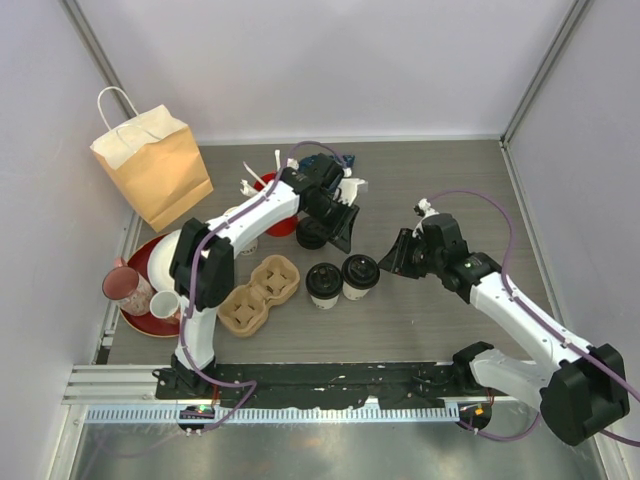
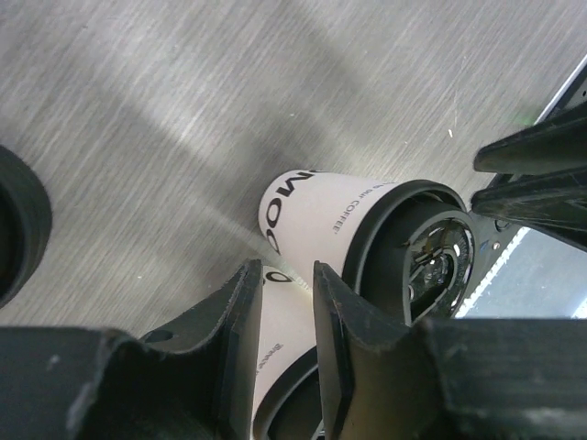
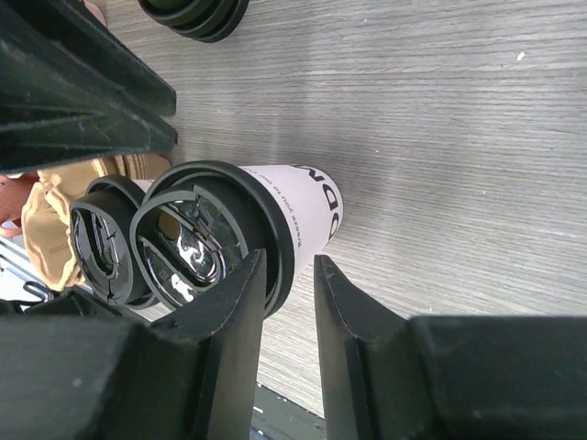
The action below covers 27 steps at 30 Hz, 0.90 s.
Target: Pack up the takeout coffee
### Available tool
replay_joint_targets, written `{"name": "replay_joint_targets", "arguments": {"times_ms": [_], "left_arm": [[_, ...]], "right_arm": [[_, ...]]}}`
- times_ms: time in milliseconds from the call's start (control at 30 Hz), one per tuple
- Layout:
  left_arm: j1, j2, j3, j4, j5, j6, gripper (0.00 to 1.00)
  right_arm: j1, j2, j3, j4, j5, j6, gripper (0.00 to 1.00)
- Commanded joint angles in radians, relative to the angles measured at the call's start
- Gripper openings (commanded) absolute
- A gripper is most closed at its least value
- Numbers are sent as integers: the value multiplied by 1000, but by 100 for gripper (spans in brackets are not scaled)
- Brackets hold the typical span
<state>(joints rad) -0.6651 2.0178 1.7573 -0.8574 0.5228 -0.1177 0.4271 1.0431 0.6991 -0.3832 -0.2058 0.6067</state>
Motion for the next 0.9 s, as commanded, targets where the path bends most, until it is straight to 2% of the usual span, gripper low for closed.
{"name": "replay_joint_targets", "arguments": {"times_ms": [0, 133, 300, 467, 633, 867], "left_arm": [[39, -64, 37, -2, -9, 6, 34], [45, -86, 39, -17, 6, -2, 36], [45, -125, 13, -43, 101, -19, 37], [42, -185, -65, -51, 170, -33, 36], [7, -215, -145, -57, 187, -33, 34], [-4, -191, -167, -51, 171, -40, 31]], "right_arm": [[-2, -47, 46, -32, -1, -31, 33], [-2, -54, 43, -68, 2, -45, 33], [-4, -52, 14, -48, -43, -38, 33], [-2, -41, 5, -31, -61, -33, 33], [-4, -32, -7, -26, -60, -28, 33], [-2, -38, -30, -3, -57, -15, 31]]}}
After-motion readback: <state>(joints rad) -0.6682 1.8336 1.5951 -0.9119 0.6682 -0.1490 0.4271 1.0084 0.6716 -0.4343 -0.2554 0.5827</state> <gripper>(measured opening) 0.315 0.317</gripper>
